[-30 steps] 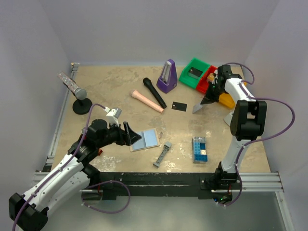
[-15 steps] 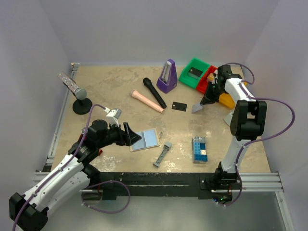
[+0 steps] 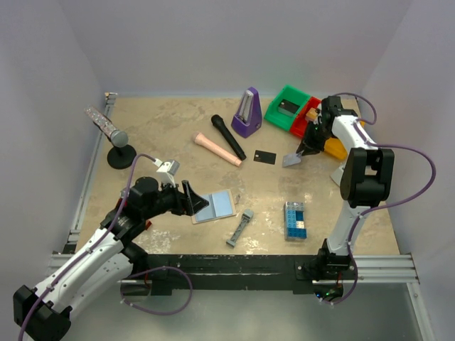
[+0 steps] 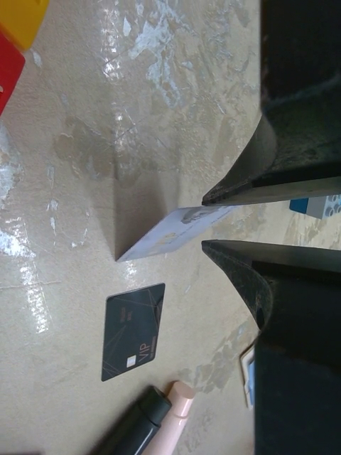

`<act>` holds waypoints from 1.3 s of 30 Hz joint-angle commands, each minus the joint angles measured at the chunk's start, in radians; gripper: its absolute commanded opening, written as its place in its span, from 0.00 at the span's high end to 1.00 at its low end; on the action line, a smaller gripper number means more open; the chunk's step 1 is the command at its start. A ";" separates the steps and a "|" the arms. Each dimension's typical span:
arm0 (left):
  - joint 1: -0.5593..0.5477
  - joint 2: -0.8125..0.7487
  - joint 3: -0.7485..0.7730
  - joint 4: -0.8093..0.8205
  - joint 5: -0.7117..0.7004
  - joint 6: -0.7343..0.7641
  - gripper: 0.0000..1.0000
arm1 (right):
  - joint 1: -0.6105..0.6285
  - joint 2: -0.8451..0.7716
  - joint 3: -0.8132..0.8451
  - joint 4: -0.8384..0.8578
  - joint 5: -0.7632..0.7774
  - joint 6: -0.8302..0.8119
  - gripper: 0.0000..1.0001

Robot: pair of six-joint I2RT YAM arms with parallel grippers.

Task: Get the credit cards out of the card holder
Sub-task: Place the credit card at the center of the board, then remove the credit card from the card holder.

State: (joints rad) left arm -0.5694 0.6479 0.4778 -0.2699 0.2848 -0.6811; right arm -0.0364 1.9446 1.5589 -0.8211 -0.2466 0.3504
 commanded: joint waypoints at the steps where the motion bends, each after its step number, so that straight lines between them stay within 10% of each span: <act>1: 0.006 -0.013 -0.002 0.026 0.011 -0.014 0.23 | 0.001 -0.038 0.024 -0.019 0.043 0.005 0.69; 15: 0.005 -0.010 -0.001 0.024 0.008 -0.014 0.23 | 0.030 -0.237 -0.115 0.124 0.050 0.032 0.66; 29: 0.005 -0.088 -0.082 -0.046 -0.133 -0.101 0.25 | 0.636 -0.481 -0.371 0.284 0.084 0.050 0.48; 39: 0.002 -0.116 -0.176 -0.003 -0.185 -0.202 0.27 | 0.786 -0.421 -0.468 0.344 0.129 0.071 0.43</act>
State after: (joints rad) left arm -0.5697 0.5365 0.3187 -0.3099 0.1326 -0.8291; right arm 0.7387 1.5280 1.1130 -0.5503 -0.1516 0.4026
